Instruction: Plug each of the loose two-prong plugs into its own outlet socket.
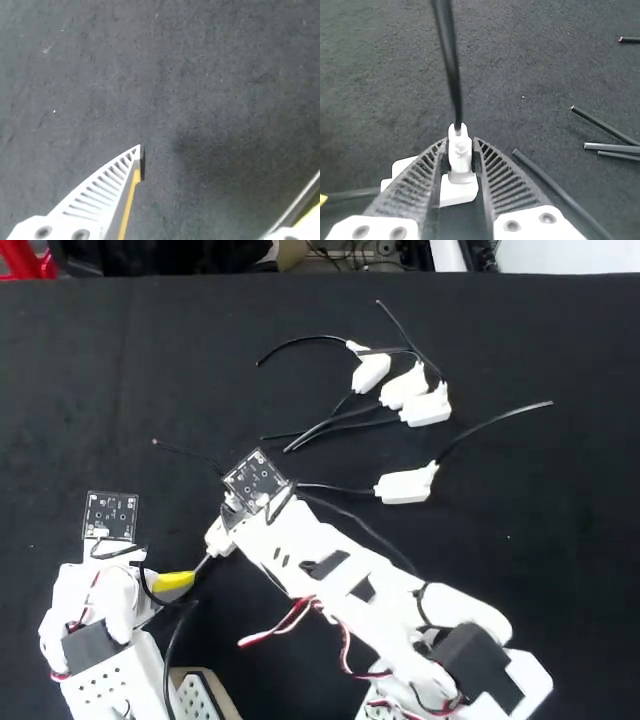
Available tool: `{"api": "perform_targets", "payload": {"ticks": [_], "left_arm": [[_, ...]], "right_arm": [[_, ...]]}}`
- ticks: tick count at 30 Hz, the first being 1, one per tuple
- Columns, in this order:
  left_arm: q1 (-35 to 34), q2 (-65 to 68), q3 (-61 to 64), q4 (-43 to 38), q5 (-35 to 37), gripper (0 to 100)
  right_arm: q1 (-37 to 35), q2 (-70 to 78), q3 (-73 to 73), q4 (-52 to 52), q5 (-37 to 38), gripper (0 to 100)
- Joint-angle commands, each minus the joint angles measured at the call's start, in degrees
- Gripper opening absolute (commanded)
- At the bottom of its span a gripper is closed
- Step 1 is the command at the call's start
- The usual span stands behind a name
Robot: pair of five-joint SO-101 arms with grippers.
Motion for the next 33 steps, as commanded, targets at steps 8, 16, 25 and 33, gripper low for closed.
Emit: {"api": "perform_targets", "payload": {"ticks": [8,16,25,33], "left_arm": [[0.7,-0.4,-0.1,0.2,-0.4,52],[0.7,-0.4,-0.1,0.2,-0.4,52],[0.7,-0.4,-0.1,0.2,-0.4,52],[0.7,-0.4,-0.1,0.4,-0.4,52]], "right_arm": [[-1.7,-1.0,1.5,0.4,0.2,1.1],[-3.5,-4.9,1.6,8.0,0.1,1.1],[-3.5,-5.5,1.5,10.2,-1.5,1.1],[-4.2,-3.1,-5.8,23.5,-3.8,1.1]]}}
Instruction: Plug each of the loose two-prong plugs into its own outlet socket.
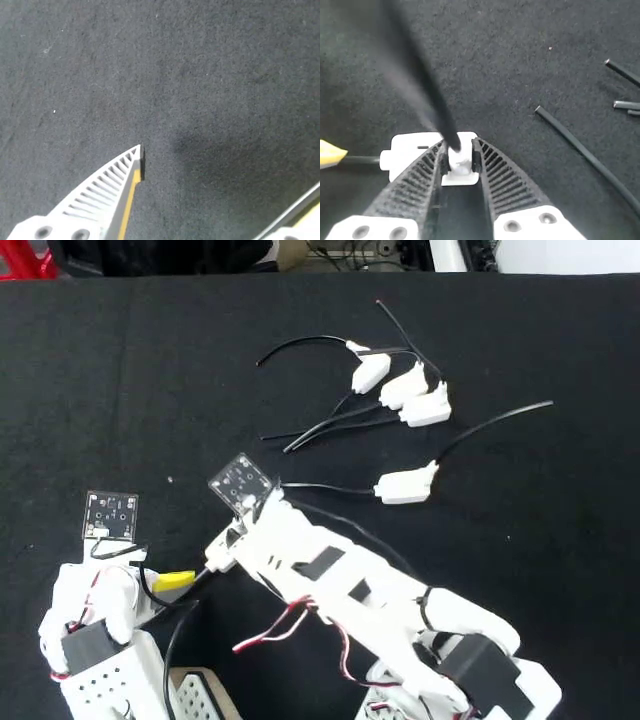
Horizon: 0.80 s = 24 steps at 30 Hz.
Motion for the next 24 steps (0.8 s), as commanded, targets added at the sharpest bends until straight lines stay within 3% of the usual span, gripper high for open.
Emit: {"api": "perform_targets", "payload": {"ticks": [1,7,13,18,24], "left_arm": [[0.7,-0.4,-0.1,0.4,-0.4,52],[0.7,-0.4,-0.1,0.3,-0.4,52],[0.7,-0.4,0.0,0.3,-0.4,52],[0.7,-0.4,0.0,0.3,-2.5,52],[0.7,-0.4,0.0,0.3,-2.6,52]], "right_arm": [[-1.7,1.6,-2.2,2.4,-2.3,1.1],[-1.3,1.7,-2.7,3.2,-2.4,1.1],[4.8,2.1,-8.0,13.4,1.6,1.1],[13.5,2.1,-9.5,16.8,6.5,1.1],[29.4,2.2,-9.5,17.3,15.7,1.1]]}}
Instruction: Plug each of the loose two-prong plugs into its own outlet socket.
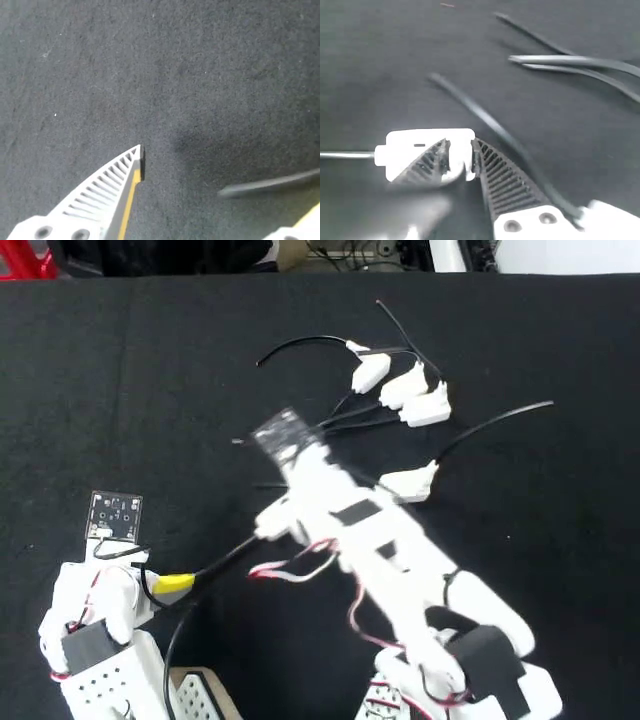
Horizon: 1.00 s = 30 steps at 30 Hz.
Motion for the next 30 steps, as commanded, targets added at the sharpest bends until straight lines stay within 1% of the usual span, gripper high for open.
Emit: {"api": "perform_targets", "payload": {"ticks": [1,4,7,10,13,15,19,22,24,26,30], "left_arm": [[0.7,-0.4,0.0,0.3,-0.5,52],[0.8,-0.4,0.0,0.3,-0.5,52],[0.8,-0.4,0.0,0.2,-0.4,52],[0.8,-0.4,0.0,0.2,-0.4,52],[1.5,-0.4,0.1,0.2,-0.4,52],[2.9,-0.4,0.1,0.2,-0.4,52],[3.5,-0.4,0.2,0.2,-0.4,52],[3.5,-0.4,0.6,0.3,-0.4,52],[3.6,-0.4,0.8,0.2,-0.4,52],[3.6,-0.4,0.9,0.2,-0.4,48],[3.6,-0.4,0.9,0.2,0.3,34]], "right_arm": [[11.3,0.6,-0.6,1.0,5.0,1.1],[14.9,0.6,0.8,0.8,7.6,1.2],[13.5,0.2,2.2,0.8,8.0,3.2],[10.5,0.0,1.9,0.6,5.6,15.2],[7.8,0.0,-0.7,2.7,3.1,25.3],[6.6,0.0,-3.3,7.5,3.0,28.0],[5.6,-2.9,-9.0,21.5,3.0,28.3],[5.8,-8.9,-10.0,30.4,3.0,28.3],[5.8,-14.3,-9.4,35.3,1.7,28.3],[5.8,-20.6,-7.8,38.9,0.1,28.3],[5.8,-33.3,0.6,39.5,-0.3,28.3]]}}
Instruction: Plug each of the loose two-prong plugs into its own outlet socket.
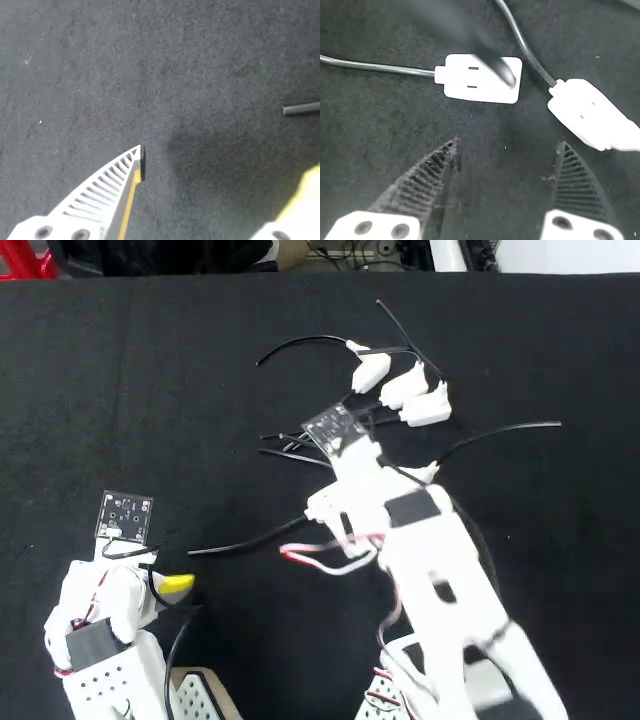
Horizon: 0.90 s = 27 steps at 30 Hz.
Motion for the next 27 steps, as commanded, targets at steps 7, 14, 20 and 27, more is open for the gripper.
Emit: {"api": "perform_targets", "payload": {"ticks": [7,14,20,27], "left_arm": [[0.7,-0.4,0.1,-2.2,7.6,13],[4.9,-0.4,0.0,-1.6,7.7,8],[11.2,-0.4,-2.2,3.0,7.8,8],[23.6,-0.4,-0.1,2.2,7.8,4]], "right_arm": [[-0.5,-28.8,19.2,0.9,-0.6,15.0],[-0.7,-48.7,31.1,-4.7,-0.7,5.7],[-0.7,-65.8,41.6,-4.5,-1.9,5.7],[-0.6,-67.8,41.3,3.6,-9.5,5.7]]}}
